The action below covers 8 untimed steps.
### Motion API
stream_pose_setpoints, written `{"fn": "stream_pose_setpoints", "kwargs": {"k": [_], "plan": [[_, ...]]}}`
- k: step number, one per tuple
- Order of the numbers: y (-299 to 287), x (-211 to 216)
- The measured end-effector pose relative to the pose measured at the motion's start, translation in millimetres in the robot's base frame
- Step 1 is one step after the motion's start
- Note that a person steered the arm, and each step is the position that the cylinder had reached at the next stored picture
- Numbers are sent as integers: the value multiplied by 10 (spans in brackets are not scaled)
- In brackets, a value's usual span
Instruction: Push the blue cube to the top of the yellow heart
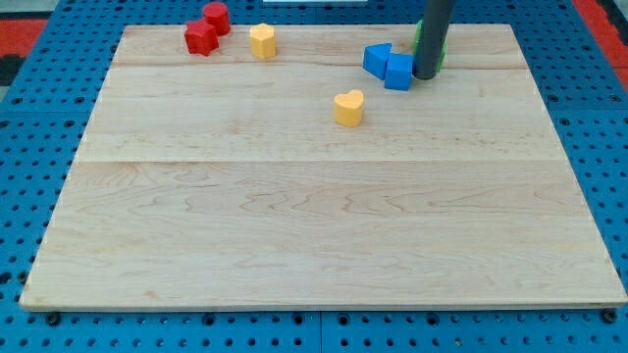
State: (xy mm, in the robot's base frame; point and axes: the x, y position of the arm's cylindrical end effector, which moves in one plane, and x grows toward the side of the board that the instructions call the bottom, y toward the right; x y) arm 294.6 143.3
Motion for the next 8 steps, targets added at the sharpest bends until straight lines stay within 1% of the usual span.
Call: {"fn": "stream_pose_setpoints", "kwargs": {"k": [2,3,5,6,7,8], "plan": [[23,-128],[-64,-99],[-443,261],[-706,283],[-834,312],[-792,570]]}}
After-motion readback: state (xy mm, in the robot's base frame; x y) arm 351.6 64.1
